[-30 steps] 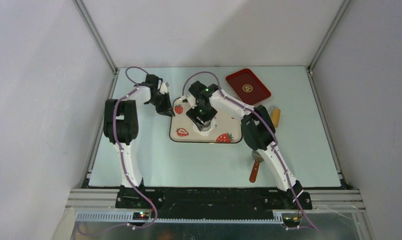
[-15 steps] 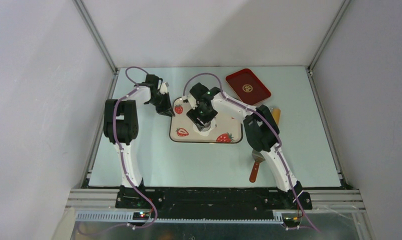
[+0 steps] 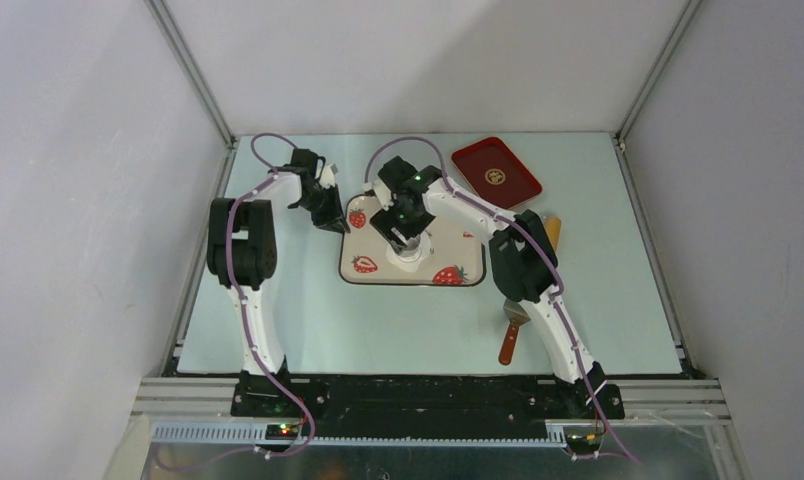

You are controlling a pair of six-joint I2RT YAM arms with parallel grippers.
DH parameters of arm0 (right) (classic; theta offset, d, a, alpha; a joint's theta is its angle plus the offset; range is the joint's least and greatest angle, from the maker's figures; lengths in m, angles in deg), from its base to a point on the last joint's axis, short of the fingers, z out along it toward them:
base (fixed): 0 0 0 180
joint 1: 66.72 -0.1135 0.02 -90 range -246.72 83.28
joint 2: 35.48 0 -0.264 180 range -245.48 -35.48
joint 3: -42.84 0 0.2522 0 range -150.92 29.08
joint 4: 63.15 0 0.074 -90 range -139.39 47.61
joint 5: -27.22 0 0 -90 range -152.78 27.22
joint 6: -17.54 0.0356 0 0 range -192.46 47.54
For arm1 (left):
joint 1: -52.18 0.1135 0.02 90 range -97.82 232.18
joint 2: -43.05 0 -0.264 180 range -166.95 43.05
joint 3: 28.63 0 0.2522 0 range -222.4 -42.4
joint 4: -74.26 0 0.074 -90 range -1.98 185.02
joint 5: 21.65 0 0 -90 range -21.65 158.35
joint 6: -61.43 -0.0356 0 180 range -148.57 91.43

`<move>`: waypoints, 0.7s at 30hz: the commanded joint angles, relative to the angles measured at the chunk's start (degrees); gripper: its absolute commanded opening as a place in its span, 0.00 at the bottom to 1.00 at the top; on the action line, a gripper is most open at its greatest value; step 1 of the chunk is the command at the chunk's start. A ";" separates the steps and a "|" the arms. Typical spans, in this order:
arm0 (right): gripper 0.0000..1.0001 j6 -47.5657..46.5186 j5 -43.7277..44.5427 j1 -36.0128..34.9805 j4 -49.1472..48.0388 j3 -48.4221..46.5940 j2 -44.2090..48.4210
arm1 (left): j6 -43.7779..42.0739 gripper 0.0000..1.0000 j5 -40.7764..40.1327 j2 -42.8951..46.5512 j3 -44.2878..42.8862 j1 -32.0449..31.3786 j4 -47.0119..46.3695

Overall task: Roll out the dumpling wrappers from the dough
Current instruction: Press the dumpling wrapper on the work surface.

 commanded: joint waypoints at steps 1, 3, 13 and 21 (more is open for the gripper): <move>0.84 -0.91 1.11 0.34 1.17 -3.98 1.08 | -1.08 0.00 -4.24 1.13 1.11 -0.22 -0.03; 0.86 -1.00 1.16 0.31 1.49 -4.13 1.09 | -1.08 0.00 -4.25 1.13 1.09 -0.19 -0.03; 0.89 -1.05 1.37 0.13 1.38 -2.31 1.80 | -1.14 0.00 -4.31 1.26 1.20 -0.24 -0.07; 0.89 -1.71 2.79 -0.31 1.70 -2.49 3.53 | -1.24 0.00 -4.29 0.96 1.12 -0.20 -0.07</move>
